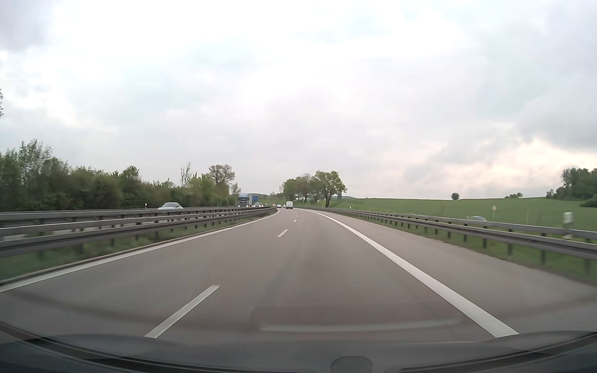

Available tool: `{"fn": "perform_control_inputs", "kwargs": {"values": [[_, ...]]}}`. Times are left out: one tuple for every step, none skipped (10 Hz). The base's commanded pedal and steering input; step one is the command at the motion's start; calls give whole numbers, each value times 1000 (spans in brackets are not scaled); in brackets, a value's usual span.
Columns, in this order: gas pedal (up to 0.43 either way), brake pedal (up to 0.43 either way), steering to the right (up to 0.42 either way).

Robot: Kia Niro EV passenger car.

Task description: Follow the waypoints while adhering to traffic rules and regulations

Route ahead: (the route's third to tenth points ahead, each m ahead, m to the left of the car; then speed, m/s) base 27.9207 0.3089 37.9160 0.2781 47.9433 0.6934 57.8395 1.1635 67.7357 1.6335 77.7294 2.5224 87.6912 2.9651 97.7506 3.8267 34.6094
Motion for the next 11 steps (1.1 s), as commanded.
{"fn": "perform_control_inputs", "kwargs": {"values": [[260, 0, -7], [260, 0, -7], [260, 0, -7], [260, 0, -7], [260, 0, -7], [248, 0, -7], [248, 0, -7], [248, 0, -7], [248, 0, -7], [248, 0, -7], [260, 0, -7]]}}
